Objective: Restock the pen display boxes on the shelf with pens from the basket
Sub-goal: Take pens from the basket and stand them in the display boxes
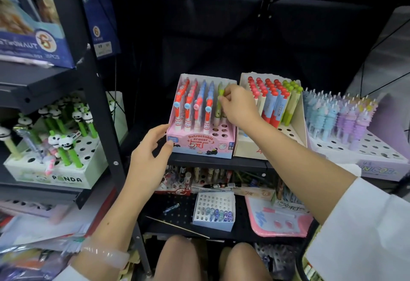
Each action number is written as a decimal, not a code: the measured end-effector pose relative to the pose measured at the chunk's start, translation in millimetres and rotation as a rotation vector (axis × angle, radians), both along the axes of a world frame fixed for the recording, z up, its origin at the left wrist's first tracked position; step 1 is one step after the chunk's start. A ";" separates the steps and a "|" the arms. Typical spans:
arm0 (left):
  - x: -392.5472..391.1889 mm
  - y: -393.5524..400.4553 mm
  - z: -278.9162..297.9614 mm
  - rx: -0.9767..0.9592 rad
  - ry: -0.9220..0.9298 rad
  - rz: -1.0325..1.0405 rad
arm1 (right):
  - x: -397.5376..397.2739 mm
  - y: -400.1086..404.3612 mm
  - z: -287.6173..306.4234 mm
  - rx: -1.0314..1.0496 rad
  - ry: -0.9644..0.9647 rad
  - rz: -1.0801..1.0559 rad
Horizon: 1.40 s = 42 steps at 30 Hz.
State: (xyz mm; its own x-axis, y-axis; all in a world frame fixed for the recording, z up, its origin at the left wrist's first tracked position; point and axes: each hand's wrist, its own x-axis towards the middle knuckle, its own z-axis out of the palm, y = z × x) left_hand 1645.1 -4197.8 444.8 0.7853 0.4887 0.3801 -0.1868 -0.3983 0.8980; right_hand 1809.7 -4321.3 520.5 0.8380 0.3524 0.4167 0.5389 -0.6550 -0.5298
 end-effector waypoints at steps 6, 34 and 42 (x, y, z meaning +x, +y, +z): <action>-2.9 -8.4 0.8 0.003 -0.006 -0.013 | -5.3 2.8 -8.4 -0.005 -0.001 -0.038; 58.1 -331.2 -130.1 0.481 0.710 -1.077 | -109.3 -458.1 -291.7 -0.742 1.043 -0.305; 59.1 -349.3 -146.0 0.539 0.876 -1.164 | -176.9 -472.2 -348.2 -0.668 1.115 -0.616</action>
State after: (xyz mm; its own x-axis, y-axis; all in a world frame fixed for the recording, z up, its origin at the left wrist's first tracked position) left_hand 1704.2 -4547.1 298.8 0.6839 -0.5658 -0.4606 -0.1231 -0.7118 0.6915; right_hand 1632.8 -4793.5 172.3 0.6992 -0.3158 -0.6414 -0.4001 -0.9163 0.0150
